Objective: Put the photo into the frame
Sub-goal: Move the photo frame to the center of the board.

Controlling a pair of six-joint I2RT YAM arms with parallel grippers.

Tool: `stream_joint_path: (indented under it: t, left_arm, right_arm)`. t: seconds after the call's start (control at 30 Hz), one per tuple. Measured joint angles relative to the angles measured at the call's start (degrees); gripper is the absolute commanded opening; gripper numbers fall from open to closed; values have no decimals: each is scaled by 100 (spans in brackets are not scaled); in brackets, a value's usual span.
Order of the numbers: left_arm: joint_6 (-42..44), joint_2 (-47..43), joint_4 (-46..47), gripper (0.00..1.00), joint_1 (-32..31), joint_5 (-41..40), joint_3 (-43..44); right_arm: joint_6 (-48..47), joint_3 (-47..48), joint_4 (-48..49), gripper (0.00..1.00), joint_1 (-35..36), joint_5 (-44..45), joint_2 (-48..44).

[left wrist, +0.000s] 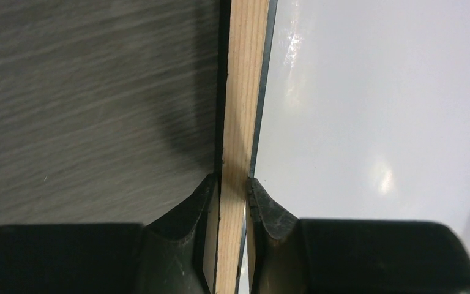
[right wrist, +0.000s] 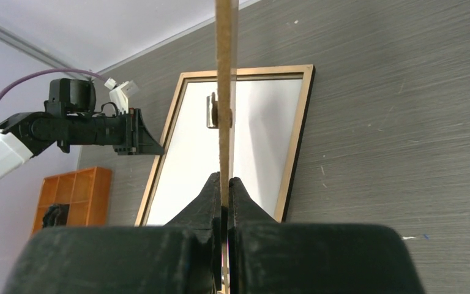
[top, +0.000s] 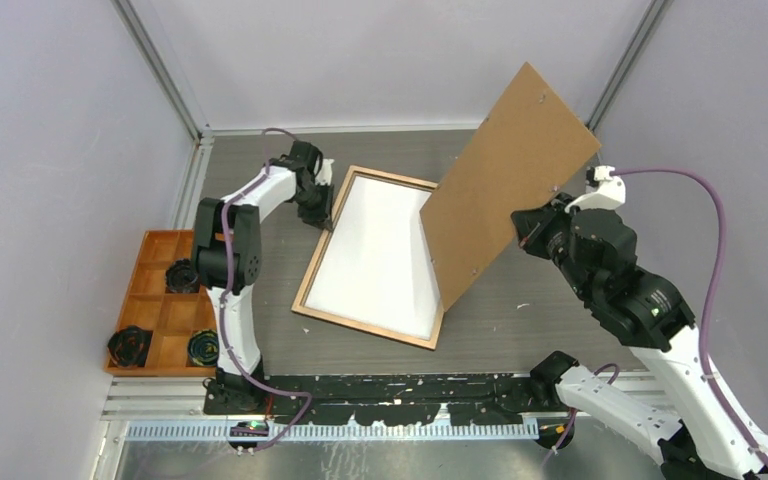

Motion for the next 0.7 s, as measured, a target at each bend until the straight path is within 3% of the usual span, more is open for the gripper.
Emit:
stream_joint_path:
  t: [0.17,0.3,0.53,0.7]
  left_arm:
    - [-197,-466,98,3,271,-39,-704]
    - [-328,-739,70,13,348,131,-1069]
    - [-402,-1134,-151,45,529,699,-1091]
    - [-216,-1639,-415,51,1078,984,-785]
  right_arm:
    - [-2,-7,299,1,-20,-404,350]
    - [-2,7,501,1,-179,-1040,761]
    - [299,203,750,1,-1298,-3281,1561]
    - [1298,-240,2092,1,-2409,-5248,1967]
